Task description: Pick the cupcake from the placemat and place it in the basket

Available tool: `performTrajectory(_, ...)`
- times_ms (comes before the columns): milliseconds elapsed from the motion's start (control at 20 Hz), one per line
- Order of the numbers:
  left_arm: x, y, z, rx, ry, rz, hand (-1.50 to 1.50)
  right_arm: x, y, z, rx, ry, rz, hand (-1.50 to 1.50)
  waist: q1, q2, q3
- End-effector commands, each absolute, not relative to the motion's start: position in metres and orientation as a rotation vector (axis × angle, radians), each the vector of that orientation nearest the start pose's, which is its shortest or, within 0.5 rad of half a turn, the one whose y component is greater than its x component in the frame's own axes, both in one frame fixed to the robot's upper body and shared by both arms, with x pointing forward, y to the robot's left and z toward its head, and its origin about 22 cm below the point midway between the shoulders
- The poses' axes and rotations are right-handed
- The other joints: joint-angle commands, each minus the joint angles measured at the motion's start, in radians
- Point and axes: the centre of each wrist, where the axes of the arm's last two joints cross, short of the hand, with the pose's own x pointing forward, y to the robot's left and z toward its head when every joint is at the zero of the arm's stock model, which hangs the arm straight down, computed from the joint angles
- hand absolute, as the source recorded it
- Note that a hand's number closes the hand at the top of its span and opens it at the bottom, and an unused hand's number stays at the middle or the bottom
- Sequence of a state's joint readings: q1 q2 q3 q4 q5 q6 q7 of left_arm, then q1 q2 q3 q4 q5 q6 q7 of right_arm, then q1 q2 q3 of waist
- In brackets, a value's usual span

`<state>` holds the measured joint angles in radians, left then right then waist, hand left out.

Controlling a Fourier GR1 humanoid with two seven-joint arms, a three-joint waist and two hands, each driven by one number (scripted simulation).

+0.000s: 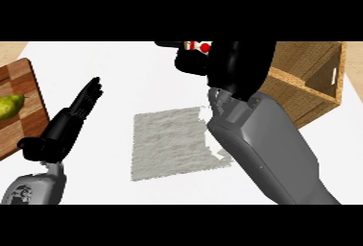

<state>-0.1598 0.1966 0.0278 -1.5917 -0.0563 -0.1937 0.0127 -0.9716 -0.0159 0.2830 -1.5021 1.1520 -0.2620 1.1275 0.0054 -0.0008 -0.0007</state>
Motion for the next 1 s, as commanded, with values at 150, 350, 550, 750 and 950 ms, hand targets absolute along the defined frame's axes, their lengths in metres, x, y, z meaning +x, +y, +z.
performTrajectory(150,0.283,0.267,0.057,0.059,-1.686,-0.386,0.0,0.36,-0.09,0.275,-1.18,-1.54,-0.093,1.5,-0.002,0.002,0.0)
performTrajectory(350,0.277,0.264,0.056,0.052,-1.683,-0.375,0.0,0.369,-0.131,0.269,-1.204,-1.534,-0.124,1.5,-0.005,0.001,0.001)
performTrajectory(550,0.275,0.261,0.059,0.05,-1.694,-0.384,0.0,0.383,-0.144,0.267,-1.192,-1.467,-0.119,1.5,0.0,0.001,0.001)
performTrajectory(750,0.29,0.27,0.077,0.055,-1.687,-0.376,0.0,0.393,-0.186,0.24,-1.168,-1.451,-0.085,1.5,-0.002,0.002,0.001)
performTrajectory(950,0.293,0.251,0.054,0.031,-1.685,-0.378,0.0,0.385,-0.188,0.222,-1.196,-1.46,-0.111,1.5,-0.005,0.001,0.001)
